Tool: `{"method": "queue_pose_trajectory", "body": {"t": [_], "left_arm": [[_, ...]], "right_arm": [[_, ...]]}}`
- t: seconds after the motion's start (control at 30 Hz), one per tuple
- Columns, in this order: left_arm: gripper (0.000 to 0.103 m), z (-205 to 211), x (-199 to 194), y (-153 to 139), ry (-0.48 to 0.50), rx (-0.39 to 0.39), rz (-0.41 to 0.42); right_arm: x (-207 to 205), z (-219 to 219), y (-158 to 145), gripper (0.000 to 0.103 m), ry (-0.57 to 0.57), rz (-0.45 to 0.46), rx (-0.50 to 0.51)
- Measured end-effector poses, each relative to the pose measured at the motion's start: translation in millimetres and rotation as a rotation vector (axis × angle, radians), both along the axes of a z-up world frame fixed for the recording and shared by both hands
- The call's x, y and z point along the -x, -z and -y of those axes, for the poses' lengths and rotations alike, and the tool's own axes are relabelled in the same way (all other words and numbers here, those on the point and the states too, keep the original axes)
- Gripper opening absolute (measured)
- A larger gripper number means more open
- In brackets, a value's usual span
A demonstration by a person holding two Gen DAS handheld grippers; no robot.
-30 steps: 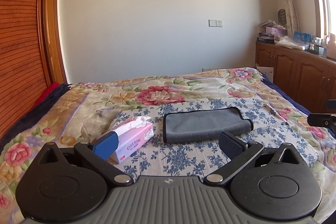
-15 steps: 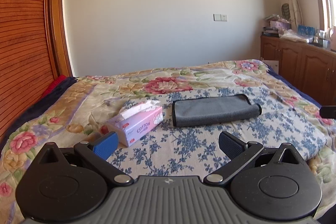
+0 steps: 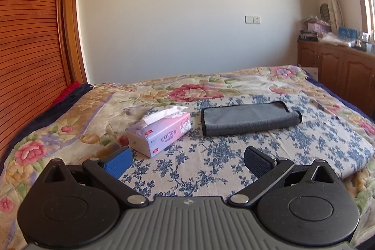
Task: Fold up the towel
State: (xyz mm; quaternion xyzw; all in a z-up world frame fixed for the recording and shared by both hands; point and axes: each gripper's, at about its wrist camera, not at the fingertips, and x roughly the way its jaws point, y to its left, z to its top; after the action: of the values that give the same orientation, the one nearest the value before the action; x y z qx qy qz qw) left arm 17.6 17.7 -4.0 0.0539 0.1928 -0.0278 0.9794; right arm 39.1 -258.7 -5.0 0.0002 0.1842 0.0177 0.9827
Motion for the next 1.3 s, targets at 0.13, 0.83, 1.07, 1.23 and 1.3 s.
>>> {"method": "queue_pose_trajectory", "body": {"t": [0.13,0.83,1.07,1.23,1.3], "left_arm": [[0.103,-0.8,-0.5,-1.0,0.001,0.013,0.029],[0.103,-0.8,5.0,-5.0,0.009,0.014,0.093],[0.103,-1.4,5.6,-2.9,0.009,0.016,0.087],[0.103,-1.4,5.4,-2.4,0.009,0.015,0.085],[0.103,-1.4,5.1,-2.5,0.009,0.014,0.085]], "right_arm": [[4.0,0.2,-1.3,0.103,0.009,0.040,0.006],[6.7,3.9,-1.2,0.103,0.048,0.093,0.009],[7.2,4.1,-1.2,0.103,0.049,0.096,0.010],[8.0,4.8,-1.6,0.103,0.050,0.100,0.009],[8.0,5.4,-1.5,0.103,0.052,0.100,0.008]]}}
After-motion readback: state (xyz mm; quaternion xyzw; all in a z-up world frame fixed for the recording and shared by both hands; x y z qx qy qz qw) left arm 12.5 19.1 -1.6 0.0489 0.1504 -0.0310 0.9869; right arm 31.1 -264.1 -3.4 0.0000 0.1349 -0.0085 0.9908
